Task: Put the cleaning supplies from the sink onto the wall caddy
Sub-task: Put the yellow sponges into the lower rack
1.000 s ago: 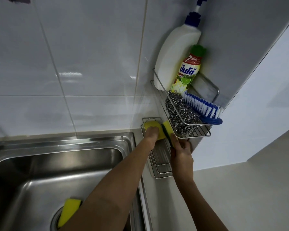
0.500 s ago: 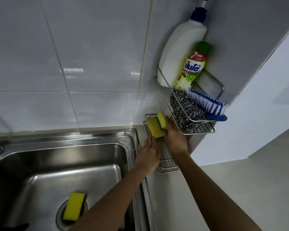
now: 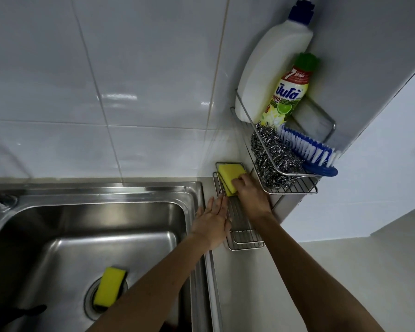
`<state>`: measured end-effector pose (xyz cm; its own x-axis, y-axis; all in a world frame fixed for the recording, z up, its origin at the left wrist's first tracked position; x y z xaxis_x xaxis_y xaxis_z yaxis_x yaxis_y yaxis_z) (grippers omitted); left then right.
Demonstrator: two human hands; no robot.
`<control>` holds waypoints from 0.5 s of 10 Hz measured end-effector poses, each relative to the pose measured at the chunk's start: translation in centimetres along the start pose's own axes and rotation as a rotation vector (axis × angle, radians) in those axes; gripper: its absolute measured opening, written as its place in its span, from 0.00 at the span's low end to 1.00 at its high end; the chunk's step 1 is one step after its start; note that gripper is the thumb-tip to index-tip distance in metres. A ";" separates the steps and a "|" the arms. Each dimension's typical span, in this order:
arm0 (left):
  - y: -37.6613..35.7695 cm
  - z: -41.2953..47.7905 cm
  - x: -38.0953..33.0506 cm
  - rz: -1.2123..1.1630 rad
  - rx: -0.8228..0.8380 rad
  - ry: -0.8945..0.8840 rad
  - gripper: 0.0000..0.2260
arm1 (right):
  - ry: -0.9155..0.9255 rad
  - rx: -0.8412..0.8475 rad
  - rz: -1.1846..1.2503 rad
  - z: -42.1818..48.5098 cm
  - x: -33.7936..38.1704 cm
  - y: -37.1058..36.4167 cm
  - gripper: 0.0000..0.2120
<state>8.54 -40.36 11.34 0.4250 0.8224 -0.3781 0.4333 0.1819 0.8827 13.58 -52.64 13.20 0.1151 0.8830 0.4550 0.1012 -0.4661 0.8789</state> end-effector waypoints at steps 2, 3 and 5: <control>0.4 -0.4 0.0 0.071 0.000 0.001 0.27 | 0.184 -0.066 -0.518 -0.1 1.6 -0.9 0.30; 0.7 -0.7 0.1 0.114 0.006 -0.025 0.27 | 0.163 -0.084 -0.500 -0.3 1.9 -0.5 0.34; 0.8 -0.8 0.3 0.187 0.045 -0.036 0.28 | 0.111 -0.013 -0.361 1.2 0.5 -1.3 0.26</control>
<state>8.36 -39.58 12.15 0.5293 0.8197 -0.2189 0.3791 0.0024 0.9254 14.68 -51.67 12.11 -0.0340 0.9912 0.1281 0.1035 -0.1240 0.9869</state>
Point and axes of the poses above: each hand's wrist, its own z-axis towards the middle knuckle, its own y-axis out of the back of the hand, x = y × z, the point moved 8 cm from there along z, towards the middle knuckle, and after that the axes turned 5 degrees about x, right-handed, at the moved point
